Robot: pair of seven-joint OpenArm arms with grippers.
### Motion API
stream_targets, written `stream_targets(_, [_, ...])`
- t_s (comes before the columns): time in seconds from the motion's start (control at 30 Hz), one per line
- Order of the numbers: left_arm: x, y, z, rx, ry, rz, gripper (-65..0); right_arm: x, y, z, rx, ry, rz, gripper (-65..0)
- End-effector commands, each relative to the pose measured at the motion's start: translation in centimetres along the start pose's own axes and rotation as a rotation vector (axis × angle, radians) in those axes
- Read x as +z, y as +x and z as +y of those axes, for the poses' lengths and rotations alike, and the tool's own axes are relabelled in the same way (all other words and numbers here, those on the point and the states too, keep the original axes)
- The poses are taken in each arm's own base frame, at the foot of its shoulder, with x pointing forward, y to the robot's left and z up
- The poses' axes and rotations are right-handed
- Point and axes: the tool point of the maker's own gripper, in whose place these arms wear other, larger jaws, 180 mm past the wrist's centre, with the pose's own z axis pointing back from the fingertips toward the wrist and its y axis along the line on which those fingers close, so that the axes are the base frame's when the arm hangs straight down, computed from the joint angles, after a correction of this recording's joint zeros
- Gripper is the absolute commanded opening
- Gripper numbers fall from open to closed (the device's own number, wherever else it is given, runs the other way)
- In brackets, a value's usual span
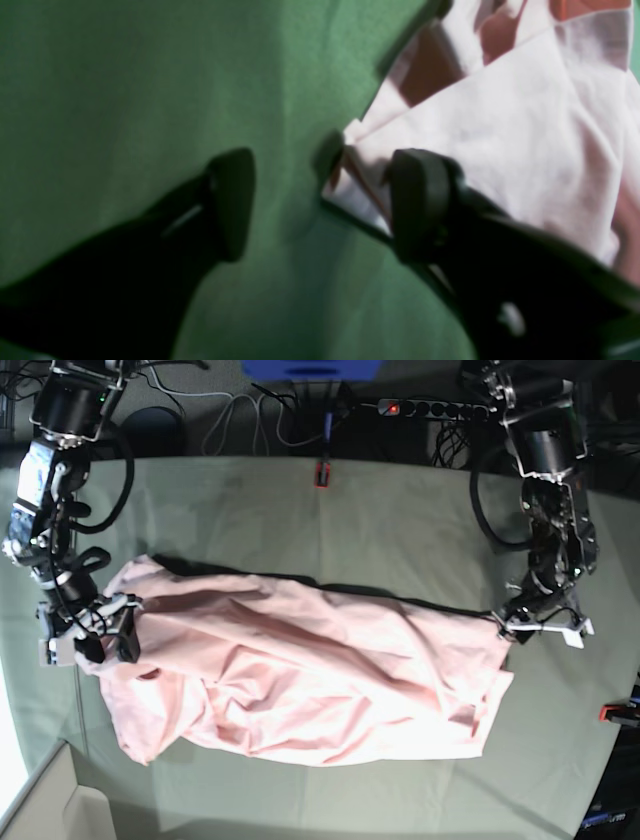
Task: Layout the t-shirt on the table in an organized manner, then fold the t-shirt properly
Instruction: 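Move the left gripper along the shirt toward its hem and grasp it, then drag the grasped hem away from the right gripper with the left gripper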
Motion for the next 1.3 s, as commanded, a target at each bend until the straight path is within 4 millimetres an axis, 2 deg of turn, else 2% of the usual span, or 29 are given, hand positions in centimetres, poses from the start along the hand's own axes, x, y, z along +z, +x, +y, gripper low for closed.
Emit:
stream_targets(0.0, [0.1, 1.7, -0.6, 0.0, -0.015, -0.038, -31.5, 0.0, 2.1, -0.3, 0.012, 0.001, -0.062, -27.7])
stream_targets(0.13, [-0.1, 2.6, -1.6, 0.004, -0.03, -0.053, -41.5, 0.0, 2.2, -0.3, 0.013, 0.001, -0.064, -27.7])
stream_targets(0.23, [-0.1, 2.8, -1.8, 0.006, -0.035, -0.058, -41.7, 0.0, 2.2, -0.2, 0.013, 0.002, -0.063, -27.7])
stream_targets(0.3, [-0.4, 3.4, -2.8, 0.0, -0.049, -0.064, -41.7, 0.0, 2.2, -0.2, 0.012, 0.003, -0.063, -27.7])
stream_targets(0.53, [-0.8, 2.6, -5.6, -0.083, -0.094, -0.041, -41.7, -0.1, 2.3, -0.2, 0.012, 0.003, -0.067, -27.7])
stream_targets(0.93, [-0.8, 2.7, -5.7, -0.076, -0.096, -0.041, -42.8, -0.2, 2.5, -0.3, 0.014, 0.003, -0.07, -27.7])
stream_targets(1.0, [-0.8, 2.7, -5.7, -0.075, -0.099, -0.041, -50.3, -0.2, 2.5, -0.3, 0.014, 0.003, -0.07, -27.7])
stream_targets(1.07, [-0.8, 2.7, -5.8, -0.074, -0.1, -0.042, -63.8, -0.2, 2.5, -0.3, 0.014, 0.003, -0.07, -27.7])
stream_targets(1.27, [0.1, 3.0, -5.9, -0.077, -0.109, -0.065, -65.0, -0.1, 2.6, -0.3, 0.017, 0.001, -0.072, -27.7])
